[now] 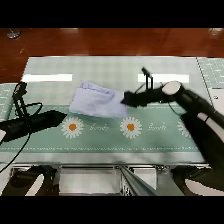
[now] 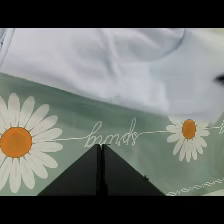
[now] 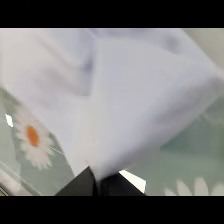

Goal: Fold the shirts.

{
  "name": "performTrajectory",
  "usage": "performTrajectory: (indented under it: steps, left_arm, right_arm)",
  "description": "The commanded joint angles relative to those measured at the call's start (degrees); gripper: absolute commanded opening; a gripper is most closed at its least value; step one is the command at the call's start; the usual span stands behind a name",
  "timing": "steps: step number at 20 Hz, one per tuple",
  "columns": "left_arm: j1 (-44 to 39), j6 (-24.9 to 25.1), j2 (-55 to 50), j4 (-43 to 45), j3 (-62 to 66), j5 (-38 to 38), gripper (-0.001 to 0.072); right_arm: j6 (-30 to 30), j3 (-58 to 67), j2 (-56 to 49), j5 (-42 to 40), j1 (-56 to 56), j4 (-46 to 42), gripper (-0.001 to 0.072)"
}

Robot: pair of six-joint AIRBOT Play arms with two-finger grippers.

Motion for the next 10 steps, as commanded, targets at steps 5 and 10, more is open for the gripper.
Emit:
performTrajectory:
  steps: [5,10]
  left_arm:
    - [0.0,0.1,0.0,0.0,0.0,0.0,0.0016]
    - [0.0,0.1,0.0,0.0,0.0,0.0,0.0016]
  right_arm:
    - [9.6,37.7,-1.0,23.4,-10.3,-23.0,0.0014]
    - [14.8,41.2,3.9,36.0,-24.9,-25.2,0.0014]
